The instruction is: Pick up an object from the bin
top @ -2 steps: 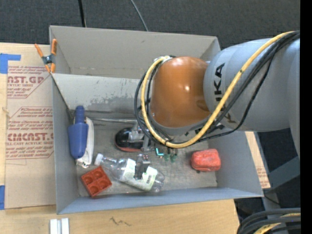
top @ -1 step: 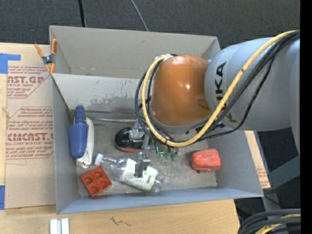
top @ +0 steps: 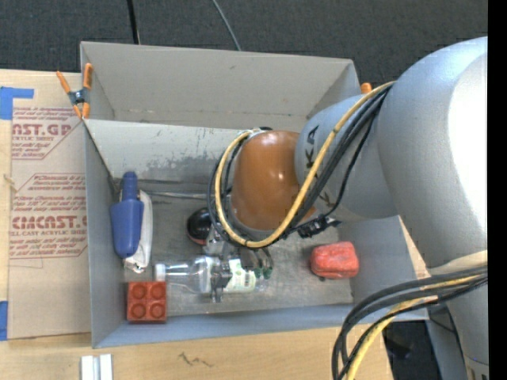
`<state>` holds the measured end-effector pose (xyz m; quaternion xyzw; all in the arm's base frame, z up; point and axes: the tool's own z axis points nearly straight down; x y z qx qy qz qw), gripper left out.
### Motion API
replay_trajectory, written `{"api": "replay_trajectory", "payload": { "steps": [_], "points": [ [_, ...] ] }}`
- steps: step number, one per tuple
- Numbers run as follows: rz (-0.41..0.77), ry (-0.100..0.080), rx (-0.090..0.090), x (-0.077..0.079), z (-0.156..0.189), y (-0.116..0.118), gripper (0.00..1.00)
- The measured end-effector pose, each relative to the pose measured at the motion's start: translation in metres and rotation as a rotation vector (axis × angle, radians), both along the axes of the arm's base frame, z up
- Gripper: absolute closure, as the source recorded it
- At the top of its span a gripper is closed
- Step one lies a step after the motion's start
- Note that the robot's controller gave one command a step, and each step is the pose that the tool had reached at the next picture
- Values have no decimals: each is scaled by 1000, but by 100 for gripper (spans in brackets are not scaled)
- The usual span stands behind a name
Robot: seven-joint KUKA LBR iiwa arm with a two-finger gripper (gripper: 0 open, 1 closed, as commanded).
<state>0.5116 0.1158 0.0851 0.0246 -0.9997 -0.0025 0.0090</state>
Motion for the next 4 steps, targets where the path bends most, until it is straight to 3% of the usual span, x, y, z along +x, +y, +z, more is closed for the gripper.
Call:
{"api": "replay_trajectory", "payload": {
  "steps": [1,2,3,4],
  "points": [
    [0,0,0,0,0,0,100],
    [9,-14,-4,4,38,2,100],
    [11,-29,-2,11,45,-17,100],
    [26,-7,-7,1,64,-1,100]
  ]
}}
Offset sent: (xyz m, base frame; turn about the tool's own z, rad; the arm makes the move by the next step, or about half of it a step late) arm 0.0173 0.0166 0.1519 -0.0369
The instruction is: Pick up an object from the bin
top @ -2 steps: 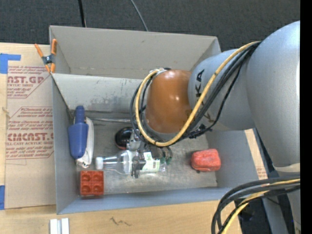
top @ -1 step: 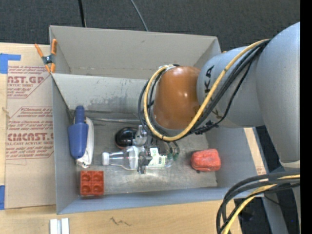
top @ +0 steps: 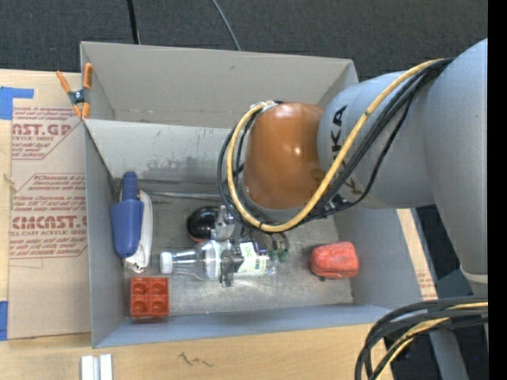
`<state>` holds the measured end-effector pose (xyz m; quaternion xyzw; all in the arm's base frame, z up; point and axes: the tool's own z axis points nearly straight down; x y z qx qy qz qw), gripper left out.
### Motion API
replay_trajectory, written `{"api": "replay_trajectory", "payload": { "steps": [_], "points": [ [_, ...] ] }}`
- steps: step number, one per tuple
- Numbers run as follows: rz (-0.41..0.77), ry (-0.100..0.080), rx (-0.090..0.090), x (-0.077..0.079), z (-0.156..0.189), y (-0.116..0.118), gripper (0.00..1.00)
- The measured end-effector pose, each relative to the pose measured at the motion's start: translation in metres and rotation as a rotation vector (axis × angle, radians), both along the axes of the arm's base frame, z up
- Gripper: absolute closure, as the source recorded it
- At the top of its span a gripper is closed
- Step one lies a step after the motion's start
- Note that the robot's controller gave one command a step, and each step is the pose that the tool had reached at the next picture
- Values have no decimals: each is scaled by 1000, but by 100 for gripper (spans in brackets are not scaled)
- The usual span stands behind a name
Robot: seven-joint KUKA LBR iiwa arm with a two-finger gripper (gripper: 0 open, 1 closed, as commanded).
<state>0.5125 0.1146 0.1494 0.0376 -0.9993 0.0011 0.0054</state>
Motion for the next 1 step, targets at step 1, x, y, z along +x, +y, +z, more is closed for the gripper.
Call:
{"api": "replay_trajectory", "payload": {
  "steps": [1],
  "points": [
    [3,-7,3,6,63,-10,100]
  ]
}}
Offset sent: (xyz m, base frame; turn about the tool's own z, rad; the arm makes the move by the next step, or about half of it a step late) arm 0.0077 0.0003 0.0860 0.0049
